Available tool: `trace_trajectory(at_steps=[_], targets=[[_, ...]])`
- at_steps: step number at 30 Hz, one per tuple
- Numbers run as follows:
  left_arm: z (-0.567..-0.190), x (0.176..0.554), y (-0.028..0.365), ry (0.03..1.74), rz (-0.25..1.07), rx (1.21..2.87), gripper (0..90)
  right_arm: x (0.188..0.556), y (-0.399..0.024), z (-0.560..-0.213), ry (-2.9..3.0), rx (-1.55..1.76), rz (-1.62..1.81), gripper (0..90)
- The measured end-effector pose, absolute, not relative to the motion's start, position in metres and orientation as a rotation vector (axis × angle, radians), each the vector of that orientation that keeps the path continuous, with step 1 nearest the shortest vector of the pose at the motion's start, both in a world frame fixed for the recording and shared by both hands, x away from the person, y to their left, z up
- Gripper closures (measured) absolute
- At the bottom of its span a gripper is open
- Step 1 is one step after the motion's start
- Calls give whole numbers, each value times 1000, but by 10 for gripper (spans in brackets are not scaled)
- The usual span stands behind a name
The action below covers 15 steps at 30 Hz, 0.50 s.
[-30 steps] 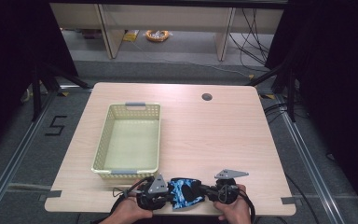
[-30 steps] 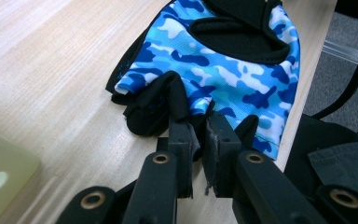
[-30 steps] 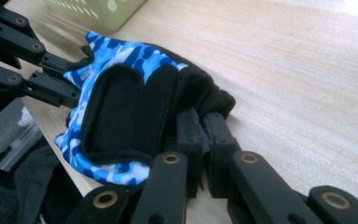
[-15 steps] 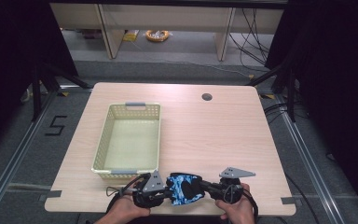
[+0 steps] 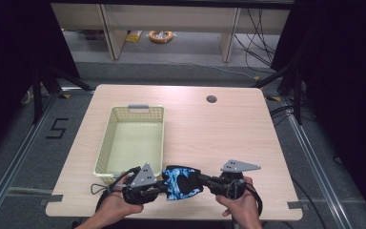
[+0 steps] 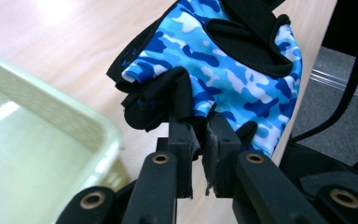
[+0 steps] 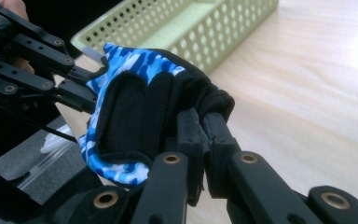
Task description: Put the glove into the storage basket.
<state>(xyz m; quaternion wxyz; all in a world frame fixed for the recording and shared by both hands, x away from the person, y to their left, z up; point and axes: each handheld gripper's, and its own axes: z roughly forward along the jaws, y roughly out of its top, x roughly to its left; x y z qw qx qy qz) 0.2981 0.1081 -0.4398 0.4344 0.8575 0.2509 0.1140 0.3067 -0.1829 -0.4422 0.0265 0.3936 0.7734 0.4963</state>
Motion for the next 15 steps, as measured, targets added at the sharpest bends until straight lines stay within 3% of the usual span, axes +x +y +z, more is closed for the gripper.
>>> trace_trajectory(at_steps=[15], targets=[[-405, 324, 155, 720, 363, 2083, 812, 351, -135, -396, 2424, 1062, 1533, 875]])
